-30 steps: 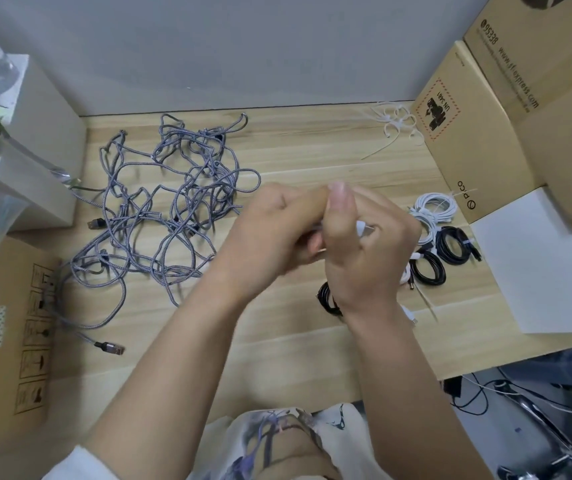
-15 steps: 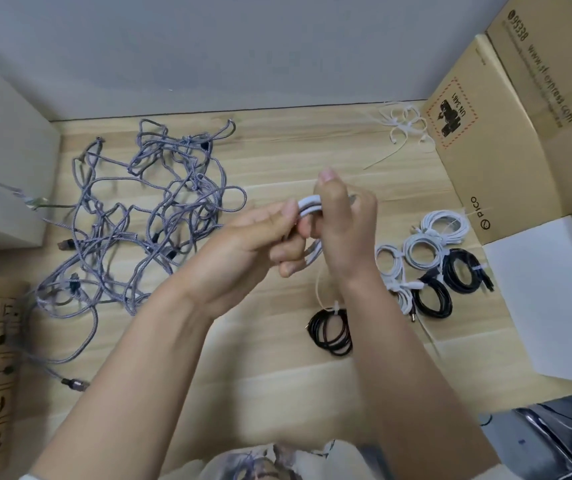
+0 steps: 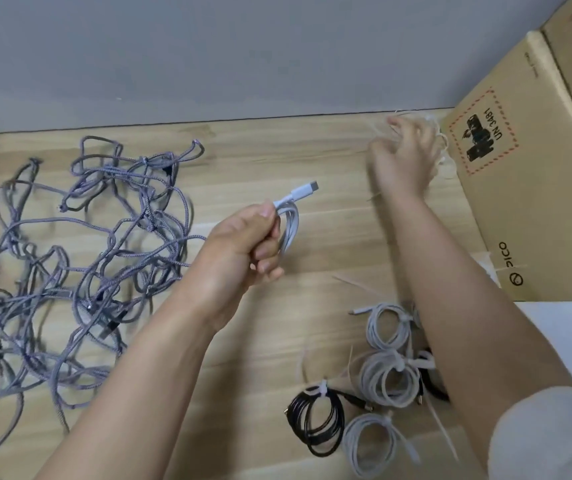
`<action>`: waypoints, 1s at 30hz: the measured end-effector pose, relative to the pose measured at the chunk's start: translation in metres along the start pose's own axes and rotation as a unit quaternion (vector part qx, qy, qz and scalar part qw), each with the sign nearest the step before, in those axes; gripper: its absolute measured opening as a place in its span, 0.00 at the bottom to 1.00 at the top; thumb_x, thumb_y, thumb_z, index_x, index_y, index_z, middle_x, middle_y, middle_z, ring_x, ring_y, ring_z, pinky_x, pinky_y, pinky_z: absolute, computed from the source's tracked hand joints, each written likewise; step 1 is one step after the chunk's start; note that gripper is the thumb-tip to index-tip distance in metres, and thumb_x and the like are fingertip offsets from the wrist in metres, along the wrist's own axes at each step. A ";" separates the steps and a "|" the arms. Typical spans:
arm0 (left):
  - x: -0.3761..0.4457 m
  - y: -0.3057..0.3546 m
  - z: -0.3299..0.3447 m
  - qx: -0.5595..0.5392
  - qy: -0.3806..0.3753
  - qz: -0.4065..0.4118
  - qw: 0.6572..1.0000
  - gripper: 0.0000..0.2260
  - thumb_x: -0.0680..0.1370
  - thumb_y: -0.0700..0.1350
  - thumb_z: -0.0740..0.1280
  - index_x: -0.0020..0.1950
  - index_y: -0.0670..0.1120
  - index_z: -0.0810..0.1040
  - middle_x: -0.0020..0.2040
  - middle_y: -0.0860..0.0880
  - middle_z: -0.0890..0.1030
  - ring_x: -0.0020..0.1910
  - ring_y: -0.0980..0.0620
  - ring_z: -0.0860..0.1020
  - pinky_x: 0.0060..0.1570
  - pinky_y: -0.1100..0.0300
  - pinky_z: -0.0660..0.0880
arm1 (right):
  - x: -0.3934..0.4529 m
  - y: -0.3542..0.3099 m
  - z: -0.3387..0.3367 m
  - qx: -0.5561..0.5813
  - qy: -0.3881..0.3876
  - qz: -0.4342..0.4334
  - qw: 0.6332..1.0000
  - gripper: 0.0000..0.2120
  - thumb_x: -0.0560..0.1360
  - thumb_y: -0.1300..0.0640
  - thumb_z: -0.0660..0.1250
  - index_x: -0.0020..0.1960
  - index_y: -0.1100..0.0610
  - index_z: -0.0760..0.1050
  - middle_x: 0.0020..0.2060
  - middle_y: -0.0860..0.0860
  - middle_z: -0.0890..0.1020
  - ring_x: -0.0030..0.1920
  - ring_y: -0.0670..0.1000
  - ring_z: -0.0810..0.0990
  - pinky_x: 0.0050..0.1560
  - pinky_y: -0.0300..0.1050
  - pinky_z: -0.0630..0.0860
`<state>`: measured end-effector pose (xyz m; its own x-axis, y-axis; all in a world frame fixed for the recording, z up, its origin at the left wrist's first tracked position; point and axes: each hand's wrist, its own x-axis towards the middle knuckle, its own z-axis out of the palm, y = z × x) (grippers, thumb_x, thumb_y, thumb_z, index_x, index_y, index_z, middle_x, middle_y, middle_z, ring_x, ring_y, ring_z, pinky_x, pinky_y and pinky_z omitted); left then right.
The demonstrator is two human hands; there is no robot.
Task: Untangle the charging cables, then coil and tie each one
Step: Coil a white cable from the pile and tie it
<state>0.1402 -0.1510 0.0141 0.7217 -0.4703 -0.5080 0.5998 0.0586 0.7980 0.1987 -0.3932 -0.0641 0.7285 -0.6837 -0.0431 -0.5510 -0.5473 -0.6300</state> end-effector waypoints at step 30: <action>-0.006 -0.015 -0.005 0.012 0.029 -0.030 0.999 0.14 0.81 0.49 0.57 0.37 0.47 0.68 0.25 0.55 0.62 0.24 0.56 0.62 0.33 0.64 0.70 | -0.079 0.007 0.003 0.156 0.093 -0.106 0.978 0.12 0.77 0.51 0.63 0.57 0.50 0.80 0.66 0.50 0.75 0.69 0.52 0.68 0.69 0.60 0.60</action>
<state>0.1291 -0.1445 0.0037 0.7041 -0.4208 -0.5720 0.6342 0.0102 0.7731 0.1381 -0.3415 -0.0677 0.7098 -0.6630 0.2379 -0.2241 -0.5328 -0.8161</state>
